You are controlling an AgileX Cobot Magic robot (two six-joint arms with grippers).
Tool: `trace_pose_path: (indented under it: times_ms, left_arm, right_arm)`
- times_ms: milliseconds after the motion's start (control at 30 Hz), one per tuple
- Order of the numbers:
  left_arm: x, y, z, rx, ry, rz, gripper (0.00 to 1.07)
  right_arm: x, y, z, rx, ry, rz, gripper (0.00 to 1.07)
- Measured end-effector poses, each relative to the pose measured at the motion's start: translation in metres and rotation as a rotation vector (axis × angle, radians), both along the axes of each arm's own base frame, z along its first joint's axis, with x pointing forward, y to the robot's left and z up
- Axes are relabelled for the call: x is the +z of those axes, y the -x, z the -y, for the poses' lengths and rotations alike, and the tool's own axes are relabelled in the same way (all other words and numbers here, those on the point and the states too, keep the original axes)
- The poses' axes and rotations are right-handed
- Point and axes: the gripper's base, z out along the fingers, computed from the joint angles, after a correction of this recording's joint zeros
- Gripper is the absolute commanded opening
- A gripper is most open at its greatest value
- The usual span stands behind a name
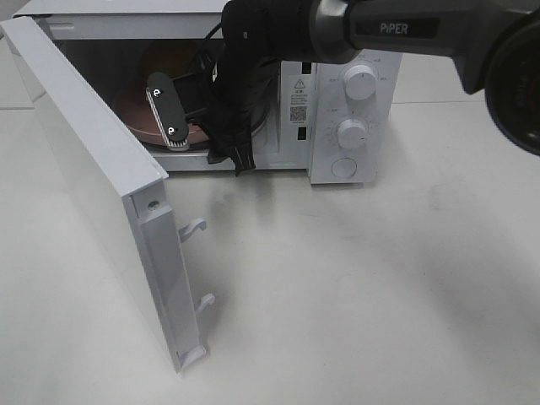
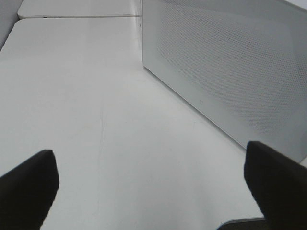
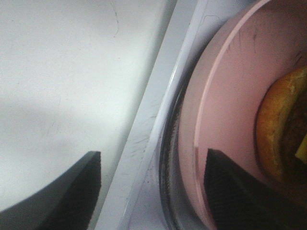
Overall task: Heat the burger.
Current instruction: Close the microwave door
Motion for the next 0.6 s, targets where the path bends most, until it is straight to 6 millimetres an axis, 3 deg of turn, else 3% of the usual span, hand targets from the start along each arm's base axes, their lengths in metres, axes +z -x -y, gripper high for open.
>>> trace_pose_path:
  times_ms: [300,600]
  left_arm:
    - [0.000,0.000,0.000,0.000,0.000,0.000,0.98]
    - [0.000,0.000,0.000,0.000,0.000,0.000,0.98]
  right_arm:
    - [0.015,0.031,0.023,0.004,-0.002,0.006,0.72]
    - [0.012,0.059,0.046,0.020,0.030,0.006,0.72]
